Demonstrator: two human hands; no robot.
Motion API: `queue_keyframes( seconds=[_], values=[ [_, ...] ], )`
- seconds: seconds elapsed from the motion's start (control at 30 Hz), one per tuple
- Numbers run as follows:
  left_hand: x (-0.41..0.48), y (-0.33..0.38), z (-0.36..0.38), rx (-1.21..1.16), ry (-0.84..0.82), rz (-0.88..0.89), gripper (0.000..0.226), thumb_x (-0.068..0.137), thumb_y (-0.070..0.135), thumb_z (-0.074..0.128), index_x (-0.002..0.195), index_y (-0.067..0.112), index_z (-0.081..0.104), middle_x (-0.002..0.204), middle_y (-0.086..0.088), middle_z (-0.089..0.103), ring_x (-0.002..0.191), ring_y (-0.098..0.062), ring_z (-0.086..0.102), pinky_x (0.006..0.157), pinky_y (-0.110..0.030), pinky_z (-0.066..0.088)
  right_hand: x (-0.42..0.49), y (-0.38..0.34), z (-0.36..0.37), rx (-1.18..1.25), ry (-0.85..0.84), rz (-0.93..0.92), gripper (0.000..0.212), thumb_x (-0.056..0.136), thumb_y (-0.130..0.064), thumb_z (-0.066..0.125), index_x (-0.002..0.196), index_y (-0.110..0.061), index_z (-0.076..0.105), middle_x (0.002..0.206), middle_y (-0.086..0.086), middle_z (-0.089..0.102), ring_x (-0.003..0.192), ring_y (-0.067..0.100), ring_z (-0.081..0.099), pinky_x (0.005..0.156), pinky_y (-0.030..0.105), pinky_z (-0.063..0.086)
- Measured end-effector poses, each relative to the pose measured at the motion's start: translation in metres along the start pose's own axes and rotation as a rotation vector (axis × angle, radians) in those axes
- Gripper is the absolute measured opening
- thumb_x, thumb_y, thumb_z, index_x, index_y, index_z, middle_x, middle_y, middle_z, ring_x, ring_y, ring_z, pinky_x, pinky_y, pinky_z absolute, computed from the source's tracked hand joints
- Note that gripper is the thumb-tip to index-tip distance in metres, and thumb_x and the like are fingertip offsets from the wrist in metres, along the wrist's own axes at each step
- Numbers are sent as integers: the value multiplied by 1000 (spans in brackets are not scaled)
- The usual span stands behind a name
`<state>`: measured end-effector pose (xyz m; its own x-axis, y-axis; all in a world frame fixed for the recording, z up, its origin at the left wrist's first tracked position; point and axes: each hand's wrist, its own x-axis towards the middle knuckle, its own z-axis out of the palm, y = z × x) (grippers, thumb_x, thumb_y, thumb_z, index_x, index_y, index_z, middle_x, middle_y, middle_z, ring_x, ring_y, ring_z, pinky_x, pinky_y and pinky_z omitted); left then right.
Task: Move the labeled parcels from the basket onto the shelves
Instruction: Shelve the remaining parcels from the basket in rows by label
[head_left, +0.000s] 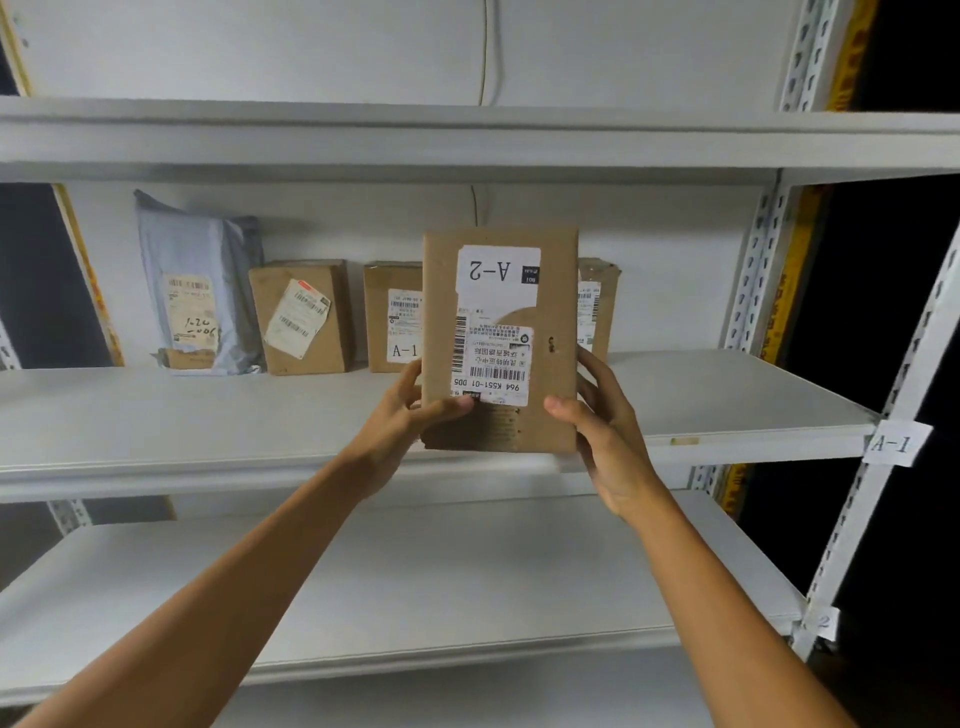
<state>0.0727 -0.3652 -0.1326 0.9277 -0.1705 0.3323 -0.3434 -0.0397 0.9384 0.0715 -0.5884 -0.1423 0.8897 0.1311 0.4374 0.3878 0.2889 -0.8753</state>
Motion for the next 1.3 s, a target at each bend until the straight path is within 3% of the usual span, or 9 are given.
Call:
queue_keyframes(
  seconds=[0.2, 0.33, 0.47, 0.73, 0.9, 1.03, 1.13, 1.23, 1.3],
  values=[
    [36, -1, -20, -34, -24, -60, 87, 56, 48, 76, 133, 24, 43, 121, -1, 65, 114, -20, 60, 101, -50, 43, 26, 7, 0, -70, 42, -19, 66, 69, -31, 75, 130, -35, 50, 120, -4, 67, 109, 13, 65, 85, 30, 56],
    [57, -2, -18, -95, -50, -28, 88, 53, 44, 78, 131, 24, 42, 117, -3, 66, 104, -17, 65, 76, -31, 54, 46, 9, 3, -164, 139, -57, 59, 77, -39, 72, 132, -40, 50, 121, -11, 66, 109, 8, 64, 92, 33, 53],
    [81, -13, 0, -225, -27, 44, 87, 58, 36, 82, 134, 23, 43, 121, -3, 64, 106, -20, 64, 74, -38, 59, 60, 17, 0, -74, 349, 39, 89, 65, -55, 71, 143, -39, 31, 124, -2, 61, 118, 21, 58, 98, 42, 49],
    [127, -26, 81, -453, -89, 10, 74, 68, 31, 77, 131, 21, 38, 123, -3, 62, 106, -18, 65, 74, -32, 56, 67, 25, -20, 28, 361, 13, 73, 73, -37, 79, 136, -39, 42, 120, -4, 67, 107, 17, 66, 88, 42, 54],
    [169, -22, 78, -603, -157, -10, 100, 59, 46, 81, 142, 15, 34, 97, -5, 55, 64, -11, 65, 78, -45, 55, 51, 12, -77, 53, 493, -61, 76, 69, -23, 79, 137, -25, 46, 121, -1, 68, 111, 17, 65, 78, 34, 56],
    [181, -32, 88, -510, -261, 83, 73, 74, 38, 68, 140, 15, 44, 131, -9, 59, 113, -27, 62, 95, -50, 50, 54, 7, -104, 52, 598, -118, 51, 72, -25, 78, 119, -12, 63, 116, 7, 70, 110, 22, 65, 89, 32, 53],
    [186, -35, 110, -563, -226, 70, 62, 77, 34, 67, 132, 11, 54, 136, -11, 56, 127, -31, 51, 103, -55, 42, 69, 5, -122, 15, 628, -97, 41, 82, -31, 69, 121, -21, 64, 117, 1, 70, 113, 18, 63, 103, 38, 45],
    [195, -34, 133, -587, -83, 55, 64, 71, 35, 73, 128, 9, 58, 131, -12, 60, 125, -31, 53, 99, -57, 45, 85, 6, -140, 127, 582, 52, 71, 80, -45, 68, 144, -33, 38, 129, 1, 61, 116, 26, 62, 101, 49, 47],
    [198, -38, 148, -606, -5, 43, 63, 69, 36, 76, 125, 11, 61, 126, -9, 63, 122, -27, 56, 90, -49, 53, 94, 5, -146, 415, 571, 126, 79, 77, -43, 73, 145, -22, 37, 129, 11, 61, 110, 30, 65, 96, 47, 52]
  ],
)
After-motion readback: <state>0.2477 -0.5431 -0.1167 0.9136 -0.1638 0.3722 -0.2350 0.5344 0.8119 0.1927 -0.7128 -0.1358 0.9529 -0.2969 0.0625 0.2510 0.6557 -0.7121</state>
